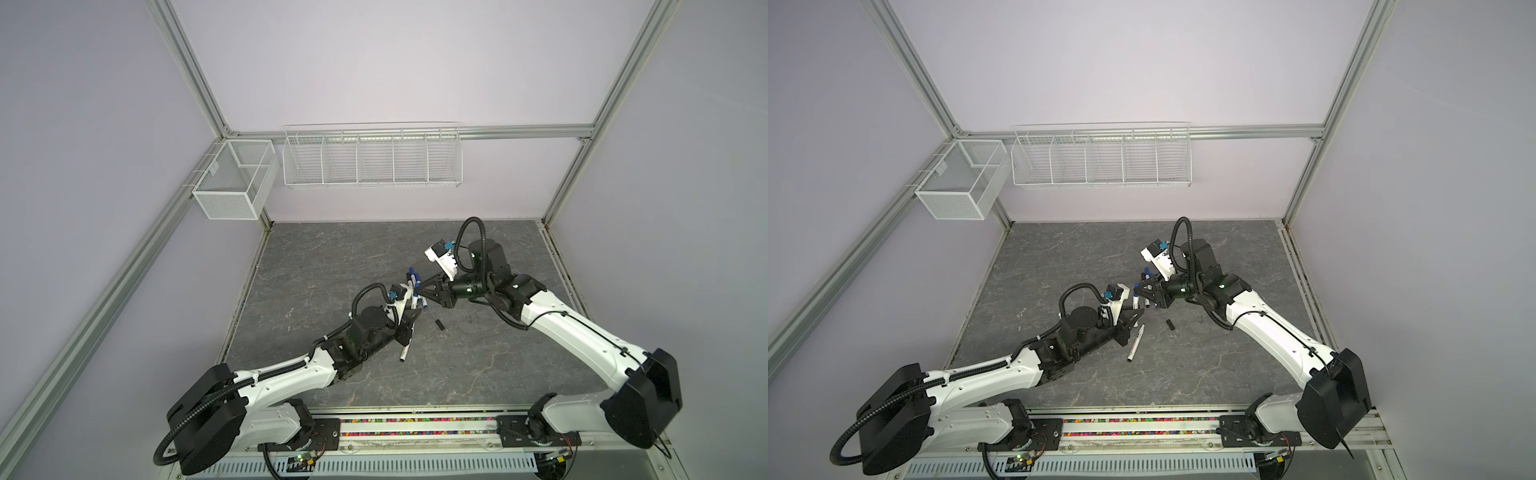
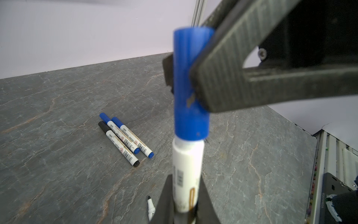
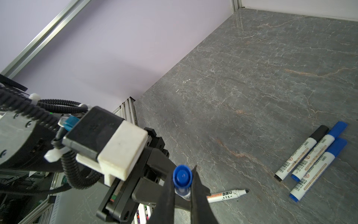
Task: Insert the pens into the pen caps
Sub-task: 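Lower the blue cap onto the marker tip with the right gripper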
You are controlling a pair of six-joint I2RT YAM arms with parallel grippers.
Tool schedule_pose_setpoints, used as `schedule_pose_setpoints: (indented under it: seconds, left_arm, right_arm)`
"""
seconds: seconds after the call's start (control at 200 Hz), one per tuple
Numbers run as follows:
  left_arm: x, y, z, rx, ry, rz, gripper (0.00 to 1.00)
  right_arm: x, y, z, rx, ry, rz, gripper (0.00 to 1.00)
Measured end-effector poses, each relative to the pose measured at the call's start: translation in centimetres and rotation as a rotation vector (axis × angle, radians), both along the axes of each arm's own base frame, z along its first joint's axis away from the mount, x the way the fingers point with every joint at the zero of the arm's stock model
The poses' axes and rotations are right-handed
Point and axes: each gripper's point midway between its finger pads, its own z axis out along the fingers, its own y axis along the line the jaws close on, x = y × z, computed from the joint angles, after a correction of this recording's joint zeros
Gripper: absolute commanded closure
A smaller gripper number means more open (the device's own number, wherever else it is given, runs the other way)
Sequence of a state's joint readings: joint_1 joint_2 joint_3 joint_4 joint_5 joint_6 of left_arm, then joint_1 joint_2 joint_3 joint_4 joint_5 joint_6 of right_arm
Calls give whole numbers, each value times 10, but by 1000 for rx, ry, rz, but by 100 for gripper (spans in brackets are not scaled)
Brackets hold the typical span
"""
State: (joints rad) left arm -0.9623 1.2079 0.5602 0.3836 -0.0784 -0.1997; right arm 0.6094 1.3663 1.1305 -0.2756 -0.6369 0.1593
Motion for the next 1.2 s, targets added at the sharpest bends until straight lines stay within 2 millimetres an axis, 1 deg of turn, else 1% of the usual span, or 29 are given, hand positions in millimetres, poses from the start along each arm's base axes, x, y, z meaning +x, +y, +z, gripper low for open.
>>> schedule_pose_setpoints:
  seconds: [0.275, 0.69, 0.88, 0.985, 1.055, 1.11, 1.15, 1.2]
  left_arm:
    - [-3, -2, -2, 4, 2, -24, 100]
    - [-6, -2, -9, 38, -3, -40, 100]
    - [-9, -3, -10, 51, -12, -49, 100]
    - [-11, -4, -11, 62, -18, -49, 100]
    - [-12, -6, -12, 68, -24, -49, 100]
    - [-11, -8, -6, 47, -47, -43, 100]
    - [-10, -10, 1, 27, -66, -40, 100]
    - [-9, -12, 9, 0, -86, -34, 100]
  right_arm:
    - [-3, -3, 0, -41, 22, 7, 91]
    - [-7, -7, -6, -101, 37, 33, 92]
    - [-9, -8, -7, -111, 45, 38, 90]
    - [-10, -9, -8, -115, 53, 39, 84]
    - [-11, -9, -9, -117, 61, 36, 69]
    - [-18, -10, -14, -129, 109, 40, 59]
    - [-23, -10, -18, -141, 128, 49, 54]
    - [-28, -9, -21, -150, 152, 48, 51]
